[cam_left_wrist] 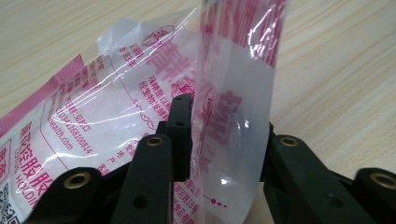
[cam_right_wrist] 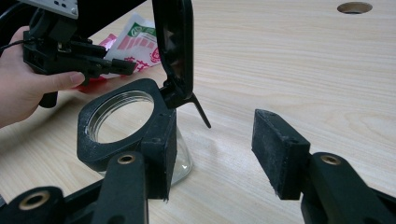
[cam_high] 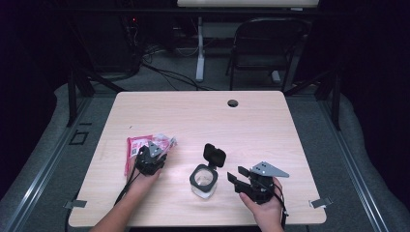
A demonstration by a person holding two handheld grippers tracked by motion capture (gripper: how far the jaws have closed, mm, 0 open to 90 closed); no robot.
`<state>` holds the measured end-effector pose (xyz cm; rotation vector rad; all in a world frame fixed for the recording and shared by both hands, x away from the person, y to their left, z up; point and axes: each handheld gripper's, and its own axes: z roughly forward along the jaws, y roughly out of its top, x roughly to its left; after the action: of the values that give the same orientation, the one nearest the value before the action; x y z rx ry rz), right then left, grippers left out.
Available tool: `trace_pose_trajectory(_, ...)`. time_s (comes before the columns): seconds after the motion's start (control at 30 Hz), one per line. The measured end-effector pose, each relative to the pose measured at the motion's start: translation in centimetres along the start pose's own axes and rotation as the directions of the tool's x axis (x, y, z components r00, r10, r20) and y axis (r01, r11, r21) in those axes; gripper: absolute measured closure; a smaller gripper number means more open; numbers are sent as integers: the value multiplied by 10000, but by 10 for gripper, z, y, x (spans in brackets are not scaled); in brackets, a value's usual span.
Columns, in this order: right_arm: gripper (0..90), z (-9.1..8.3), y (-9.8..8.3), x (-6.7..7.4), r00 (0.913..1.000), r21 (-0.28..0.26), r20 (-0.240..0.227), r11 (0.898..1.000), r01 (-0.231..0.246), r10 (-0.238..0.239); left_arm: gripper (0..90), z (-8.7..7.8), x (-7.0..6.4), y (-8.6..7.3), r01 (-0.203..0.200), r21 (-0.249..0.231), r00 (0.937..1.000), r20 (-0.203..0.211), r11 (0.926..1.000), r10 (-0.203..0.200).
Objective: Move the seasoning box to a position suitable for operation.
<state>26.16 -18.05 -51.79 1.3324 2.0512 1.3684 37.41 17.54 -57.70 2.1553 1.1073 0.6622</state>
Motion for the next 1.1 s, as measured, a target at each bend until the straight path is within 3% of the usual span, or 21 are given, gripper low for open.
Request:
trace_pose_trajectory(0.23, 500, 0, 0, 0, 10000, -25, 31, 10000, -46, 46, 801, 1, 8, -1, 507, -18, 9983, 293, 9987, -506)
trace_pose_trajectory(0.33, 501, 0, -1, 0, 10000, -25, 40, 10000, -52, 52, 818, 1, 10, -2, 546, 14, 9979, 351, 9985, -546)
trace_pose_trajectory(0.5, 501, 0, -1, 0, 10000, -7, 44, 10000, -44, 44, 883, 1, 16, -3, 956, 6, 9932, 664, 9954, -954)
trace_pose_trajectory(0.93, 501, 0, -1, -1, 10000, -10, 48, 10000, -68, 68, 899, 0, 19, -2, 1163, 63, 9894, 863, 9932, -1165)
trace_pose_trajectory(1.1, 500, -1, -1, -2, 10000, -64, 36, 9999, -91, 91, 900, -4, 21, -1, 1376, -202, 9865, 924, 9903, -1352)
